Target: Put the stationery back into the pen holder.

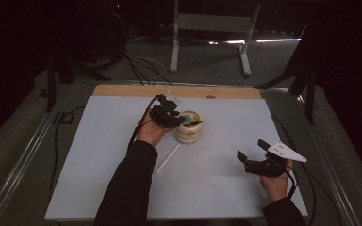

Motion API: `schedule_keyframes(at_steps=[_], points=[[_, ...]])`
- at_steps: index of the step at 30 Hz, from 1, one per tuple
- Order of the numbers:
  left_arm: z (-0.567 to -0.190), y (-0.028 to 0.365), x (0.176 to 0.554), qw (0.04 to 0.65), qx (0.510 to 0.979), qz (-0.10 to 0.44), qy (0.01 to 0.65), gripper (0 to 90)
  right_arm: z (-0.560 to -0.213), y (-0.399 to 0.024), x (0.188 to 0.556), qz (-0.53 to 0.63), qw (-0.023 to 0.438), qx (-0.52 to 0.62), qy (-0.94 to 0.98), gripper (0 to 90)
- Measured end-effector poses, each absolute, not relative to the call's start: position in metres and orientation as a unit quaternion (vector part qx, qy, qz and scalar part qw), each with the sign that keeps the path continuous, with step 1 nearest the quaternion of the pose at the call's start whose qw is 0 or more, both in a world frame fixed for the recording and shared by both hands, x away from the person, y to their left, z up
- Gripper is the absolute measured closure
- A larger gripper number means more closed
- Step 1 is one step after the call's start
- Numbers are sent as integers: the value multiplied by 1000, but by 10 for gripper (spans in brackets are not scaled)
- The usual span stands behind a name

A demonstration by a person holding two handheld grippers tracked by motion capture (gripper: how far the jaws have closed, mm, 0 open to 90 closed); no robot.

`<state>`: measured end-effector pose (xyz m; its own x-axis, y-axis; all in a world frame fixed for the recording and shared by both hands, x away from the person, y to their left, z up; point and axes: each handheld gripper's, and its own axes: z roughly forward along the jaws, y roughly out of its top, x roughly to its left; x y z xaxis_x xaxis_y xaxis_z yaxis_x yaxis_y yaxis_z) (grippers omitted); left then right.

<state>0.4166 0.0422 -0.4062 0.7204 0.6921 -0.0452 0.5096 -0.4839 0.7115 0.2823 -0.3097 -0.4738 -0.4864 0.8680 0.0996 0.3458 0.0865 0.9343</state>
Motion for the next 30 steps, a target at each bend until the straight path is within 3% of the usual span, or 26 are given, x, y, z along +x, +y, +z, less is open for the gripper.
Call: schedule_keyframes(at_steps=[3, 6, 9, 18, 30], points=[[-407, 41, 417, 377, 845, 131, 356, 629, -474, -310, 282, 514, 254, 439, 692, 1], [-405, 41, 415, 389, 833, 147, 364, 400, -474, -310, 282, 514, 254, 439, 692, 1], [-402, 42, 414, 395, 824, 158, 374, 254, -474, -310, 282, 514, 254, 439, 692, 1], [-400, 51, 412, 409, 812, 165, 382, 35, -474, -310, 282, 514, 255, 439, 691, 1], [-399, 62, 402, 414, 807, 182, 379, 9, -474, -310, 282, 514, 255, 439, 691, 1]])
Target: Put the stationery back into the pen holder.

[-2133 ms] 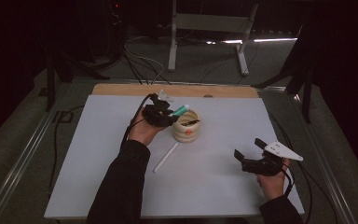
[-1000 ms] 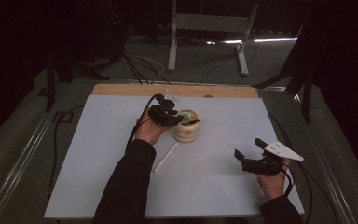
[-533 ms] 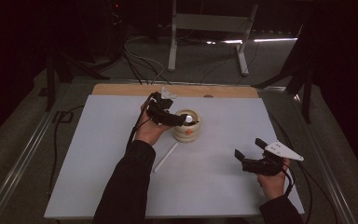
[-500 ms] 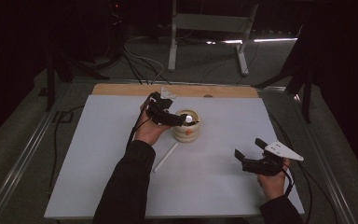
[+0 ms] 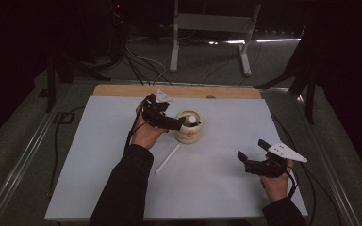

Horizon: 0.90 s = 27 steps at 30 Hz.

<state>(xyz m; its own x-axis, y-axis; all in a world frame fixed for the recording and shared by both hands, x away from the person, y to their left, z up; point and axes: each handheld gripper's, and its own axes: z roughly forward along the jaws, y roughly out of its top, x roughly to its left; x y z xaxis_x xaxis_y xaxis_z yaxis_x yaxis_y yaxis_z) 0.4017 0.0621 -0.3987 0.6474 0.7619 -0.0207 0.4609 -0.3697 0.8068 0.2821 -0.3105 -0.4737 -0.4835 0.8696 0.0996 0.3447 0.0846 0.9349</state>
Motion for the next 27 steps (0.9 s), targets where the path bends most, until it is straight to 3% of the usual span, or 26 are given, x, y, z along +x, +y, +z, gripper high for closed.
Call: schedule_keyframes(at_steps=[27], points=[[-416, 76, 382, 364, 820, 200, 394, 10, -474, -310, 282, 514, 254, 439, 692, 1]])
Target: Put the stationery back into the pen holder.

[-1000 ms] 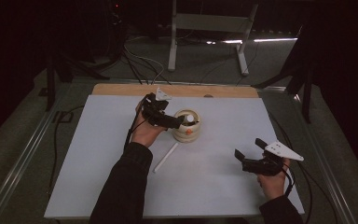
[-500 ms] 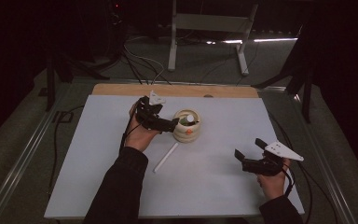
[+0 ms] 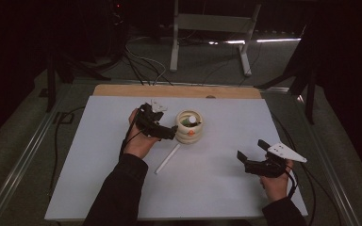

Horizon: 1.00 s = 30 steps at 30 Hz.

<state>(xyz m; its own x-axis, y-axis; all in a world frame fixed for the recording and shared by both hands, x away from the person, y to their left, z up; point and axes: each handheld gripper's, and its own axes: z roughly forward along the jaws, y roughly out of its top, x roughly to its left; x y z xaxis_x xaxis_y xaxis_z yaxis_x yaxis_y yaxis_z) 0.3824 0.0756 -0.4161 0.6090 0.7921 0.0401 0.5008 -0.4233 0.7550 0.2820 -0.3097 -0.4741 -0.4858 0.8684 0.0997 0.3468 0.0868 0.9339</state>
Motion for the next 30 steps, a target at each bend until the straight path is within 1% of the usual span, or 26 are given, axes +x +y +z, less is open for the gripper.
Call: schedule_keyframes(at_steps=[12, 30], points=[[-431, 74, 379, 356, 823, 189, 402, 15, -474, -310, 282, 513, 254, 439, 692, 1], [-452, 64, 373, 330, 841, 175, 391, 17, -474, -310, 282, 514, 256, 439, 691, 1]])
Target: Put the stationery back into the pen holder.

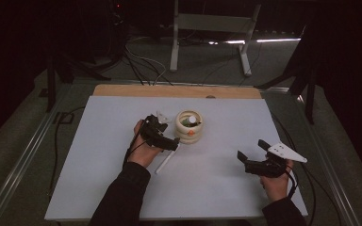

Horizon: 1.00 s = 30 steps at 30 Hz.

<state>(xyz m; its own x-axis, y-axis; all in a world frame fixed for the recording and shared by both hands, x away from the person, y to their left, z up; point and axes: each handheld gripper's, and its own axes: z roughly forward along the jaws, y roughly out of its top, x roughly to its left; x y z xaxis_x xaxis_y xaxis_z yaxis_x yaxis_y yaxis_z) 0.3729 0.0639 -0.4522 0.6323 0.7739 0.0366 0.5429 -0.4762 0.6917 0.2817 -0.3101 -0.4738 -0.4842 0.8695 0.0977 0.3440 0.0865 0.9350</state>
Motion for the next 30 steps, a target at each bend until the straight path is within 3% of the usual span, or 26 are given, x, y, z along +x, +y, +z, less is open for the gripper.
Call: schedule_keyframes(at_steps=[30], points=[[-480, 52, 367, 309, 856, 135, 392, 64, -474, -310, 282, 513, 255, 439, 692, 1]])
